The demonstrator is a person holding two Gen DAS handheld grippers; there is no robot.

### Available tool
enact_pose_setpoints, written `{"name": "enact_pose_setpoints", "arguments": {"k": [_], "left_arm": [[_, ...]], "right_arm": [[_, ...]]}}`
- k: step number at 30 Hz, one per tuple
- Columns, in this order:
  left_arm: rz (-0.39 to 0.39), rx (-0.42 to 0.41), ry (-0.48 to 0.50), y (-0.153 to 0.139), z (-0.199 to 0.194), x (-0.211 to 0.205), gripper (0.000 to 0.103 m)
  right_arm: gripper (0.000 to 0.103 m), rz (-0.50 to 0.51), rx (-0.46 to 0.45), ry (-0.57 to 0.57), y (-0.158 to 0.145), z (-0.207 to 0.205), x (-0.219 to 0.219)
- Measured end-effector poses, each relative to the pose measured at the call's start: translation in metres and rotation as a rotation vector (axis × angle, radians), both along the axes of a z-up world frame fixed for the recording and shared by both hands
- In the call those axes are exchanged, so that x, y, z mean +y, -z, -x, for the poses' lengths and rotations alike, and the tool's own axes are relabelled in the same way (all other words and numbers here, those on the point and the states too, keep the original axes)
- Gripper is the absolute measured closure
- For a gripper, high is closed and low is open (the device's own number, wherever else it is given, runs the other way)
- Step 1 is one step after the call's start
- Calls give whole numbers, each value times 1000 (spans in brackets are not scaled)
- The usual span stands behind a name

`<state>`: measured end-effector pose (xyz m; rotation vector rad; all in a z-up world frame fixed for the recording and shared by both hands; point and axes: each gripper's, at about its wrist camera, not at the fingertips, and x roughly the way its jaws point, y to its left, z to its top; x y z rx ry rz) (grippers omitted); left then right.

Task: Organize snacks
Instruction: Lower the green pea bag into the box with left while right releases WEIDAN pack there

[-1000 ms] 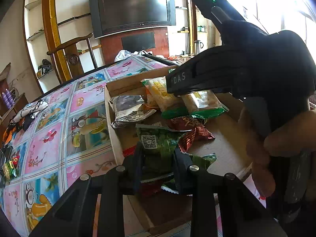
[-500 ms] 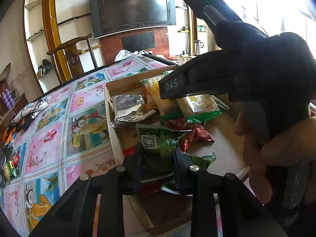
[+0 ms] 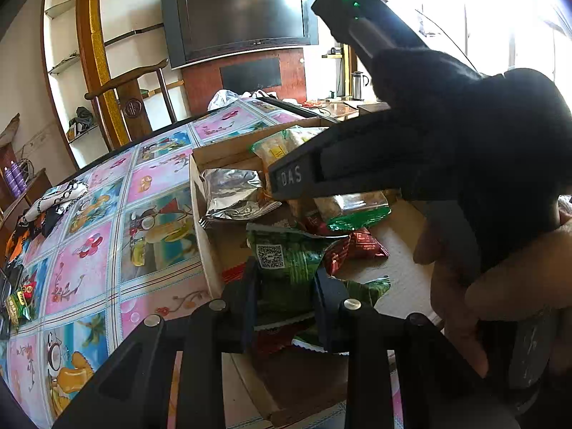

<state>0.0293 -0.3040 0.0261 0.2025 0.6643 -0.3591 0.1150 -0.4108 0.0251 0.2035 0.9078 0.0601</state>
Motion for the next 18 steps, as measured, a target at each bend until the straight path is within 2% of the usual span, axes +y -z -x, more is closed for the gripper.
{"name": "enact_pose_setpoints", "arguments": {"k": [10,13,15,18], "left_arm": [[0,-3,-3,-1,1,2,71],[1,-5,-1,-1,1,3,65],[1,-5,8,-1,2,3,58],[-7,-18,18,-1,4,1,57]], "right_arm": [[53,9,3,1,0,1,1],[53,2,-2,9,-2,2,0],[53,1,-8,14,-3,3,0],[53,-10,-22,20,-7,4,-2]]}}
